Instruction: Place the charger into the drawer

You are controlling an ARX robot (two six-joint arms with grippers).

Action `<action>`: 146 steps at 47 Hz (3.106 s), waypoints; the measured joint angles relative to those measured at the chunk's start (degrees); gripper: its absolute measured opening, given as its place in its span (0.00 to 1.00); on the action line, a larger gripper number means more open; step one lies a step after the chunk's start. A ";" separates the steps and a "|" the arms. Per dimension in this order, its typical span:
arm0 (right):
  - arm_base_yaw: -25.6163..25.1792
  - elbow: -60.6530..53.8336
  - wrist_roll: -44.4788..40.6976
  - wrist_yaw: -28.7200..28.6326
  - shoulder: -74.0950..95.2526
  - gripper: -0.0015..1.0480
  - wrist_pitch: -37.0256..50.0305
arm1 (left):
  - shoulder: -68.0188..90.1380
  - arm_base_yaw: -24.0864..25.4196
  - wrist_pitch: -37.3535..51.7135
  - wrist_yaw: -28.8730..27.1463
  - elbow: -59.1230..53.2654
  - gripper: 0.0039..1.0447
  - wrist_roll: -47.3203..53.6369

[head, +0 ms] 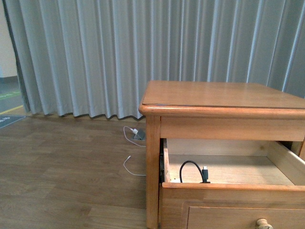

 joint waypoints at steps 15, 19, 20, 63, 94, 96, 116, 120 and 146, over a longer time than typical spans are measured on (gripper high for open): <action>0.00 0.00 0.00 0.00 0.00 0.92 0.00 | -0.22 0.00 0.00 0.04 0.00 0.09 0.00; 0.00 0.00 0.00 0.00 0.00 0.92 0.00 | -0.22 0.00 0.02 0.07 0.00 0.23 -0.02; 0.00 0.00 0.00 0.00 0.00 0.92 0.00 | -0.22 0.00 0.02 0.04 0.00 0.26 -0.02; 1.86 33.27 3.69 -4.22 69.20 0.92 3.78 | -0.22 0.00 0.00 0.04 0.00 0.95 0.07; 2.58 52.63 12.22 5.38 91.65 0.92 16.98 | -0.22 0.00 0.02 0.07 0.00 0.95 0.09; 2.69 53.86 12.72 6.16 92.67 0.92 17.05 | -0.22 0.00 0.02 0.07 0.00 0.95 0.07; 3.69 68.89 19.28 17.75 102.42 0.92 13.75 | -0.26 0.00 0.00 0.04 0.00 0.95 0.09; 3.98 70.47 20.87 20.17 103.36 0.92 12.57 | -0.26 0.00 0.02 0.07 0.00 0.95 0.09; 3.87 73.70 24.22 25.18 104.76 0.92 9.97 | -0.26 0.00 0.02 0.04 0.00 0.95 0.07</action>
